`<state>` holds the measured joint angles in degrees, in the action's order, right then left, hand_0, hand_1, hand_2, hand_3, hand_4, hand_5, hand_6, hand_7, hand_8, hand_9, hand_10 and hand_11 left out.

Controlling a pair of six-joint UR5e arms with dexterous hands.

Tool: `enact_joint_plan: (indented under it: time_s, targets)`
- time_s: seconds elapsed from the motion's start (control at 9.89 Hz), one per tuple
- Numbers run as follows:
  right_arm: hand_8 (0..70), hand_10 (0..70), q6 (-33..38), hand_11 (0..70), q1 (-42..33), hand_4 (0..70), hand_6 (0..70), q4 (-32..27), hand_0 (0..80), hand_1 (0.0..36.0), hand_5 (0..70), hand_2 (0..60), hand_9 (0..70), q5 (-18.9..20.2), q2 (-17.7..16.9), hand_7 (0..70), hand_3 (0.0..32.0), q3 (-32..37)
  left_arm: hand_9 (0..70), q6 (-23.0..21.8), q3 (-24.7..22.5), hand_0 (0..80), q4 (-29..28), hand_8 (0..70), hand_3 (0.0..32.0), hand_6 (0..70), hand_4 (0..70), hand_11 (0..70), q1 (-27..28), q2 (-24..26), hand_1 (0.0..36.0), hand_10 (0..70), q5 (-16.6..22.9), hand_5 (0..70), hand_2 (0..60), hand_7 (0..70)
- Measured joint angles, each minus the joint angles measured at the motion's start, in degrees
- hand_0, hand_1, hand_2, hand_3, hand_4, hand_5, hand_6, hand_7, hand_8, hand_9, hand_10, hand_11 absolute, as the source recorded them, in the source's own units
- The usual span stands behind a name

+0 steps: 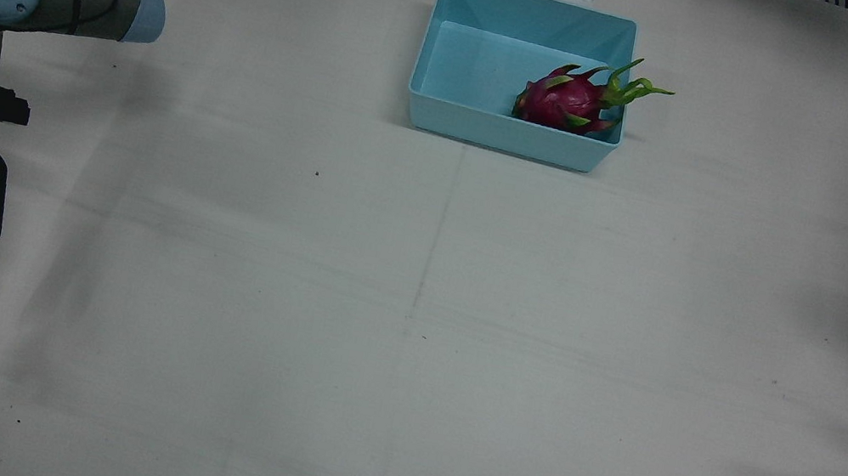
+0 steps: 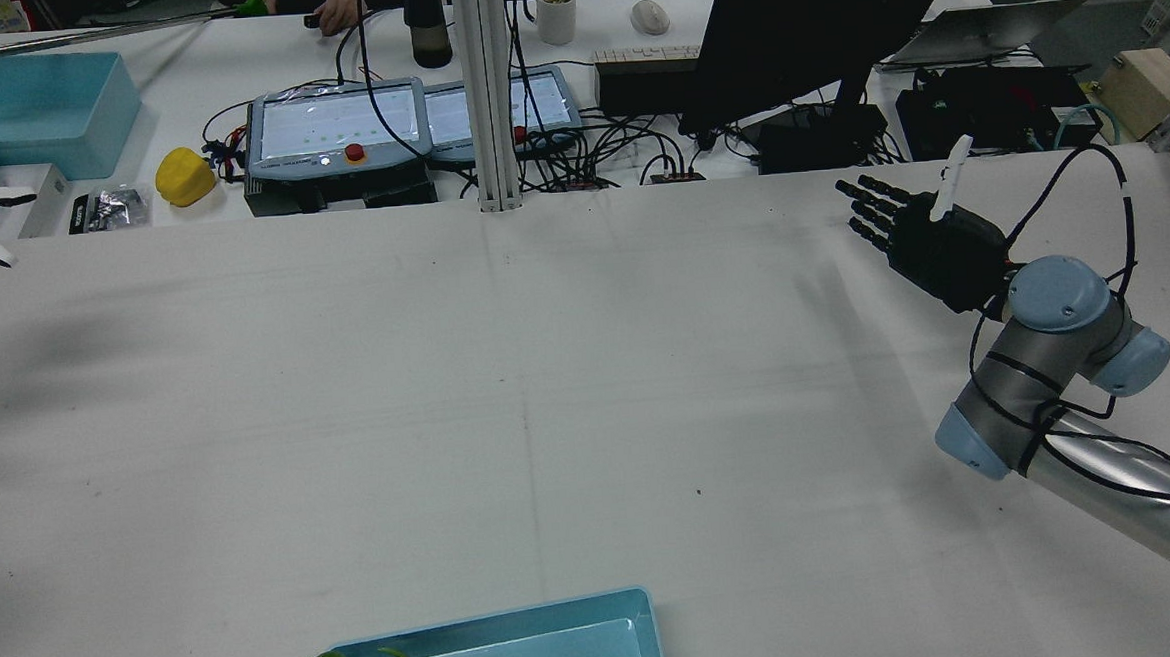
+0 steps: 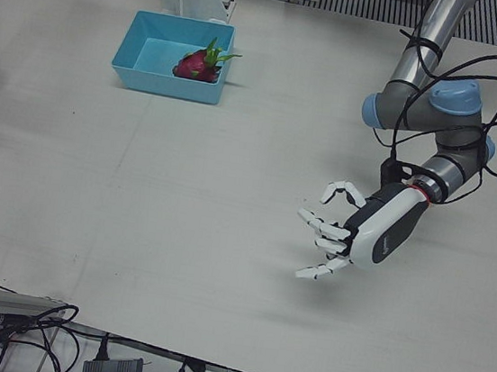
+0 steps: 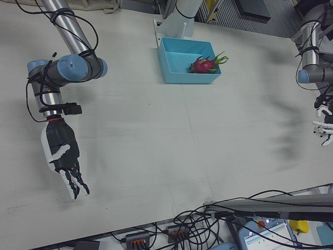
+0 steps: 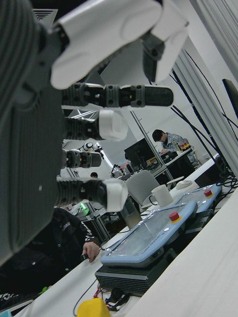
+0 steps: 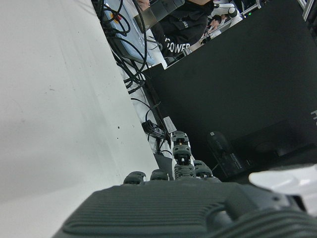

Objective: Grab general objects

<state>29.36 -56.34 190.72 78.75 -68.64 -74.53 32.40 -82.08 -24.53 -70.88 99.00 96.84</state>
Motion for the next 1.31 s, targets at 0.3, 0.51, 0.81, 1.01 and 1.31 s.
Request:
enact_joint_plan:
  time_s: [0.3,0.51,0.81,1.01,1.31]
  targets:
    - [0.0,0.0,0.0,0.0,0.0,0.0,0.0,0.0,0.0,0.0,0.0,0.0,0.0,0.0,0.0,0.0,0.0,0.0,18.6,2.3,-0.2,45.7,-6.1,11.8,0.0,64.3,70.0,70.0,-3.5,-8.4,17.2,63.7,-6.4,11.5,60.0,70.0]
    - [0.0,0.0,0.0,0.0,0.0,0.0,0.0,0.0,0.0,0.0,0.0,0.0,0.0,0.0,0.0,0.0,0.0,0.0,18.6,2.5,-0.3,46.8,-10.4,11.5,0.0,62.8,70.0,70.0,-4.6,-13.5,18.4,65.8,-10.6,12.0,60.0,70.0]
    - [0.0,0.0,0.0,0.0,0.0,0.0,0.0,0.0,0.0,0.0,0.0,0.0,0.0,0.0,0.0,0.0,0.0,0.0,18.6,2.8,-0.2,46.9,-12.0,11.7,0.0,63.6,70.0,70.0,-4.8,-14.9,16.6,70.0,-11.8,13.1,60.0,70.0]
    - [0.0,0.0,0.0,0.0,0.0,0.0,0.0,0.0,0.0,0.0,0.0,0.0,0.0,0.0,0.0,0.0,0.0,0.0,18.6,2.9,0.1,46.7,-12.2,12.4,0.0,67.2,70.0,70.0,-4.9,-15.0,14.7,70.0,-12.0,13.8,60.0,70.0]
    - [0.0,0.0,0.0,0.0,0.0,0.0,0.0,0.0,0.0,0.0,0.0,0.0,0.0,0.0,0.0,0.0,0.0,0.0,18.6,3.2,0.1,46.4,-12.4,12.5,0.0,65.9,70.0,70.0,-4.8,-15.1,13.6,70.0,-12.0,15.3,60.0,70.0]
